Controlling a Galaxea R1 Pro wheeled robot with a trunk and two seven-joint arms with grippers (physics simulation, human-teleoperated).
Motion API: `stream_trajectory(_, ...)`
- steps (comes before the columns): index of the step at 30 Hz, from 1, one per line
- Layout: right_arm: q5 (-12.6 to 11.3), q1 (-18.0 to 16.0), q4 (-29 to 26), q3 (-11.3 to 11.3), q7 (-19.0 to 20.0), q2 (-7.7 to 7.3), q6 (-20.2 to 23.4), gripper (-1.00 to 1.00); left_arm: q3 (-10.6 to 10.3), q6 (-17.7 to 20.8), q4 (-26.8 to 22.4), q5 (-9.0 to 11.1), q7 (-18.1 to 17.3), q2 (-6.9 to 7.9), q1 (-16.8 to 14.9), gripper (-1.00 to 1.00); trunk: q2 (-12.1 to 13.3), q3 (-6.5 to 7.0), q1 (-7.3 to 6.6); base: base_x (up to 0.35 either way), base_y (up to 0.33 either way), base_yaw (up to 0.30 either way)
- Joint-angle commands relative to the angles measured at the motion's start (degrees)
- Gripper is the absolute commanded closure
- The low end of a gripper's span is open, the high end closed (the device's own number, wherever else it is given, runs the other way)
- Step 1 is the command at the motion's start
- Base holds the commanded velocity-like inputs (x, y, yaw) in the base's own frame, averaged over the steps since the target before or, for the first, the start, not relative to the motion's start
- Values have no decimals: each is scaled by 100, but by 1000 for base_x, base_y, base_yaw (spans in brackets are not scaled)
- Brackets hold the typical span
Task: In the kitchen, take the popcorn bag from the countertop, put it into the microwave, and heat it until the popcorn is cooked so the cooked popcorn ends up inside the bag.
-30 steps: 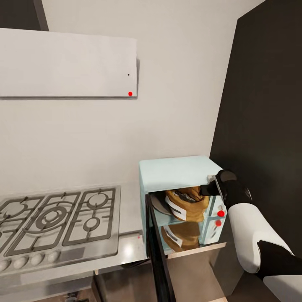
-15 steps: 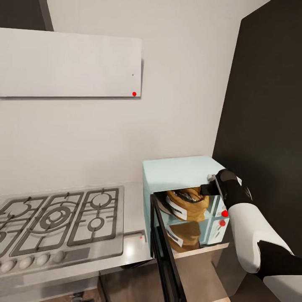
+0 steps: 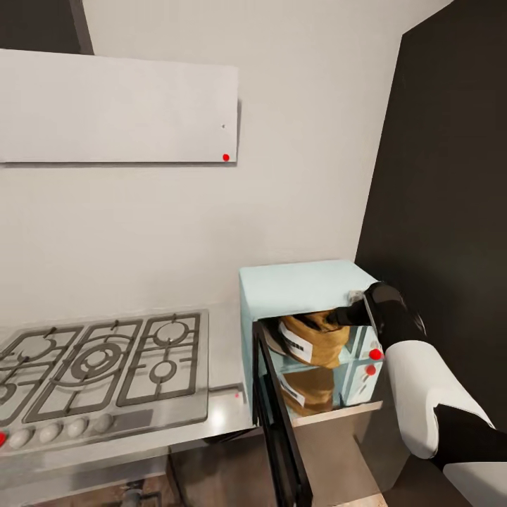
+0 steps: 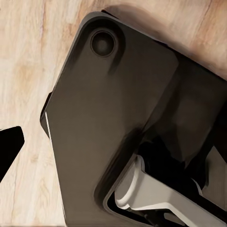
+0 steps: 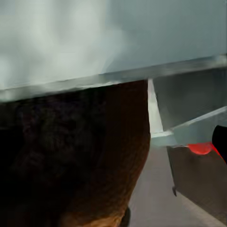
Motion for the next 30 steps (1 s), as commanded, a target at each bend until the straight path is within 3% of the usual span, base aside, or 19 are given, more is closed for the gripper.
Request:
stream_trajectory(1, 61, -3, -54, -16, 98, 4, 12, -100, 47, -7, -7, -7, -1, -4, 2, -100, -8, -8, 0, -315, 0, 0)
stream_trajectory(5, 56, -3, -175, -25, 166, 7, -38, -100, 50, -6, -6, -5, -1, -6, 2, -100, -8, -8, 0, -339, 0, 0)
stream_trajectory(7, -6, -3, -280, -36, 213, 23, -354, -100, 50, -6, -6, -7, -1, -6, 2, -100, -8, -8, 0, -346, 0, 0)
stream_trajectory(10, -492, -3, -290, -57, 390, 14, -1334, -100, 50, -6, -5, -13, -1, -6, 2, -100, -8, -8, 0, -346, 0, 0)
stream_trajectory(12, -645, 18, -291, -65, 426, -18, -1576, -100, 50, -6, -5, -14, -1, -6, 2, -100, -8, -8, 0, -342, 0, 0)
stream_trajectory(16, -668, 288, -334, -68, 456, -42, -1645, -100, 50, -6, -5, -14, -1, -6, 2, -100, -8, -8, 0, -286, 0, 0)
stream_trajectory(26, -663, 515, -104, -61, 381, -25, -1814, -100, 44, -6, -5, -14, -1, -6, 2, -100, -8, -8, 0, -179, 0, 0)
stream_trajectory(27, -684, 556, 165, -60, 378, -7, -2325, -100, 42, -6, -5, -14, -1, -3, 2, -100, -8, -8, 0, -14, 0, 0)
stream_trajectory(28, -691, 578, 843, -66, 371, 12, -3475, -100, 45, -6, -5, -14, -1, 0, 2, -100, -8, -8, 0, -4, 0, 0)
stream_trajectory(30, -696, 583, 1137, -72, 369, 25, -4049, -100, 47, -6, -5, -14, -1, -1, 2, -100, -8, -8, 0, -2, 0, 0)
